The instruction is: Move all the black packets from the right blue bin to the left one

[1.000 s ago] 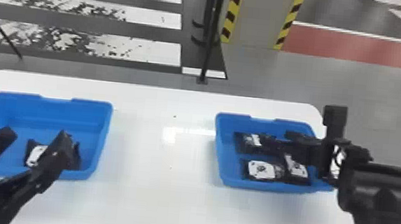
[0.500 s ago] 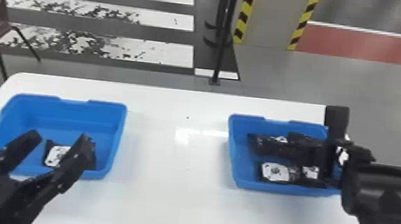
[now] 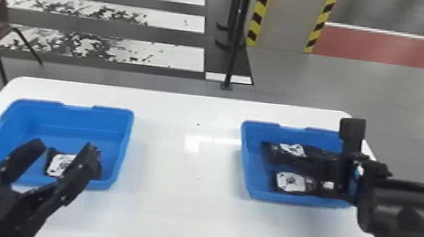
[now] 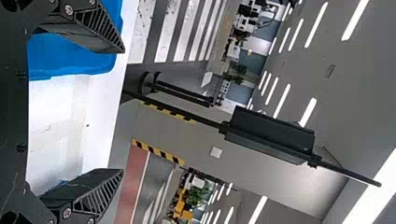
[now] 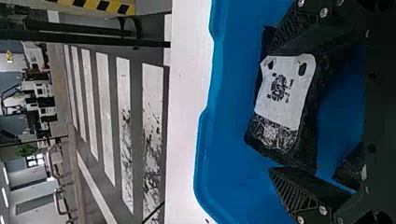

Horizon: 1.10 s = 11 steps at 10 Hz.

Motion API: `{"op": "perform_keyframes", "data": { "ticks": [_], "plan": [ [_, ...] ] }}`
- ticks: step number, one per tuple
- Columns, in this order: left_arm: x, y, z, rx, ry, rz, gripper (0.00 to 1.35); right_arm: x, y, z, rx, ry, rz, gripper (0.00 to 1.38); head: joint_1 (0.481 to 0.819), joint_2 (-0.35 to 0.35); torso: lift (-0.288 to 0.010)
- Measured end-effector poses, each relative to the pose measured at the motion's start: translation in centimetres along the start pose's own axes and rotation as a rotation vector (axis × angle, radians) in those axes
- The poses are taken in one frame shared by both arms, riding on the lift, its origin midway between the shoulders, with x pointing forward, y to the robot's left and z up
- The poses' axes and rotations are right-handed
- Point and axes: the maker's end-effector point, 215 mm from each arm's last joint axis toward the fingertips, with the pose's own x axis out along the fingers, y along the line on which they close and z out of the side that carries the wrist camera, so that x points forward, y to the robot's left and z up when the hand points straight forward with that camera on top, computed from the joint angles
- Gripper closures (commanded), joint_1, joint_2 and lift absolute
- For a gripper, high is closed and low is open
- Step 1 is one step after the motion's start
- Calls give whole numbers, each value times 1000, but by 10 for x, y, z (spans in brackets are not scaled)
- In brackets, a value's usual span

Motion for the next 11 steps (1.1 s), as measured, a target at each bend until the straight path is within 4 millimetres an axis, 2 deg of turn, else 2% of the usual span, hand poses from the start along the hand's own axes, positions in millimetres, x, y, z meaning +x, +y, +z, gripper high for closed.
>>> {"op": "perform_keyframes", "data": {
  "ticks": [4,5,7,8,9,11],
  "plan": [
    [3,-3,-4,-11,3,-13,125,10,-5,-11,33,19,-10,153,695,-113,-140],
    [4,-4,-5,-11,3,-15,125,14,-3,-10,34,20,-6,252,695,-112,-140],
    [4,-3,-6,-12,6,-15,125,23,4,-8,22,41,7,848,695,-98,-140],
    [3,-2,-6,-13,5,-14,125,26,7,-11,23,59,12,1052,695,-93,-140],
    [3,-1,-6,-15,5,-13,125,27,9,-14,32,65,19,1101,695,-89,-140],
    [2,1,-7,-20,2,-14,125,24,13,-22,48,72,24,1110,695,-86,-140]
  ]
}}
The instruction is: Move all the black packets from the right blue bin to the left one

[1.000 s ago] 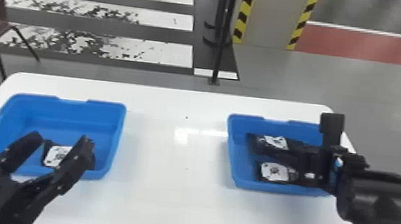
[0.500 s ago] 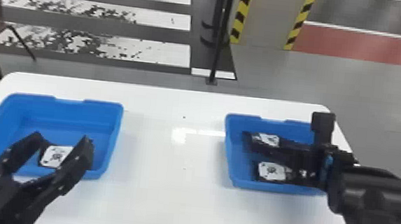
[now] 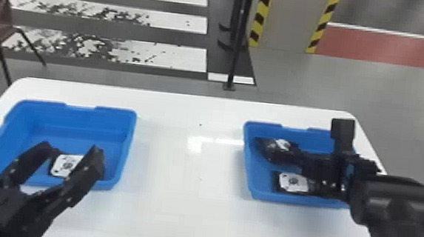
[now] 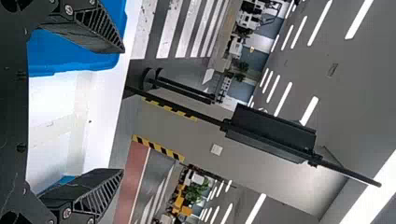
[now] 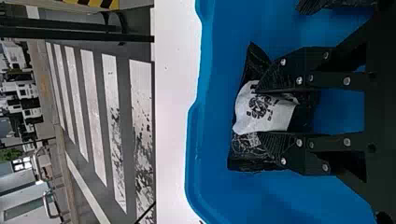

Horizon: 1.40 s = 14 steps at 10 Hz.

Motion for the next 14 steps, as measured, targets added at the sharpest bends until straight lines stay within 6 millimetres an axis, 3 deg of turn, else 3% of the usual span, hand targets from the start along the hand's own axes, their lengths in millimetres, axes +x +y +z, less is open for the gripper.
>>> {"op": "perform_keyframes", "data": {
  "ticks": [2,5,8,10,11,13,14],
  "plan": [
    [0,1,0,-4,-8,0,125,-12,8,0,11,-28,11,1111,695,-82,-140],
    [-1,5,5,3,-27,9,125,-58,32,16,66,-154,76,1110,695,-73,-140],
    [0,4,9,4,-39,6,125,-88,78,77,87,-343,251,1110,695,-39,-140],
    [1,1,11,3,-47,0,125,-96,142,113,83,-419,451,1110,695,31,-140],
    [2,0,12,1,-50,-3,125,-95,181,118,92,-425,566,1110,695,79,-140],
    [5,-6,11,-14,-48,-19,122,-91,262,112,117,-389,769,1110,695,161,-140],
    [8,-11,11,-29,-46,-37,122,-88,292,104,126,-360,837,1110,695,197,-140]
  ]
}}
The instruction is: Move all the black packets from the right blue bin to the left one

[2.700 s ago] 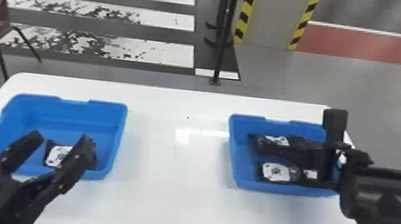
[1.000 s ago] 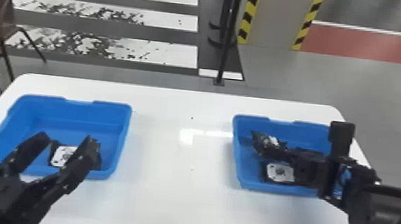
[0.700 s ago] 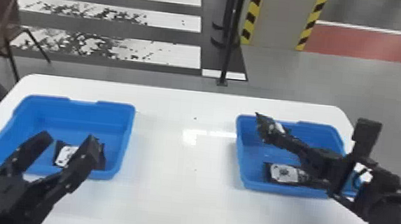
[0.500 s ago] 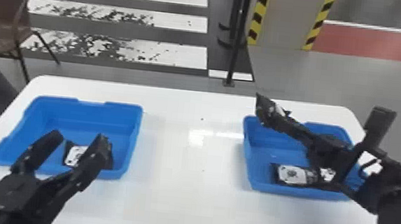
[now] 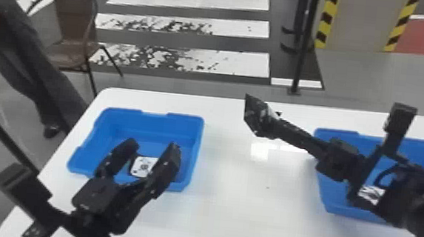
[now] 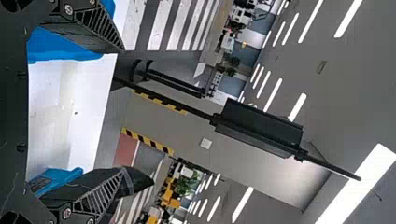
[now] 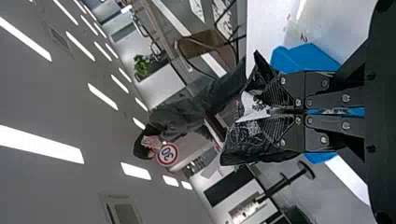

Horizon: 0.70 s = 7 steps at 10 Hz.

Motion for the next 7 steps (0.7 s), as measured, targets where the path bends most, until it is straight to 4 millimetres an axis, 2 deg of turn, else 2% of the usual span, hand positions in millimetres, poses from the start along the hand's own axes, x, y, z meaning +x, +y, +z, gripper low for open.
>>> {"op": "perform_keyframes", "data": {
  "ticks": [2,5,7],
  "plan": [
    [6,-12,3,-37,-11,-34,121,23,22,-25,51,36,76,1110,695,229,-140],
    [11,-27,-3,-84,5,-78,121,43,49,-51,112,73,151,1110,695,264,-140],
    [12,-29,-4,-92,5,-85,121,55,73,-66,143,90,208,1110,695,294,-140]
  ]
}}
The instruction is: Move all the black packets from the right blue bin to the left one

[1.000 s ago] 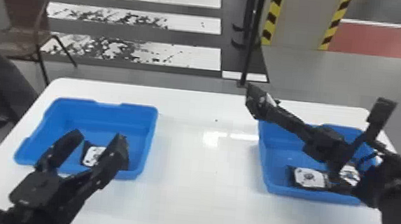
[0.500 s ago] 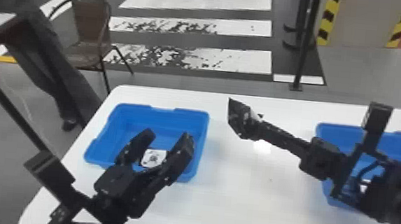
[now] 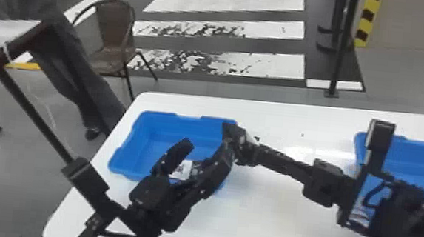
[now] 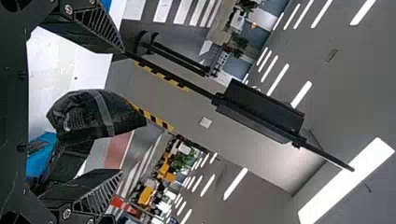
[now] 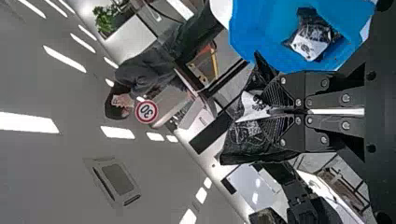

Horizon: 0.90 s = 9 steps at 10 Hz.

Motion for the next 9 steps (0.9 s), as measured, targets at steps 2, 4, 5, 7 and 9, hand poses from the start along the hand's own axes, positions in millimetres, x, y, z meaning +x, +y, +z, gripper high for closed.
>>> {"op": "perform_keyframes", "data": {
  "ticks": [2,4,5,7,9],
  "plan": [
    [0,2,-4,-4,9,3,124,11,15,-12,22,15,40,1110,695,321,-140],
    [1,2,-8,-2,17,4,122,15,22,-17,29,22,58,1110,695,330,-140],
    [1,2,-8,0,18,4,121,17,25,-20,32,27,65,1110,695,334,-140],
    [2,3,-9,3,19,5,130,25,33,-29,46,44,88,1110,695,350,-140],
    [2,3,-6,18,10,8,806,29,38,-33,53,56,103,1110,695,350,-140]
  ]
}}
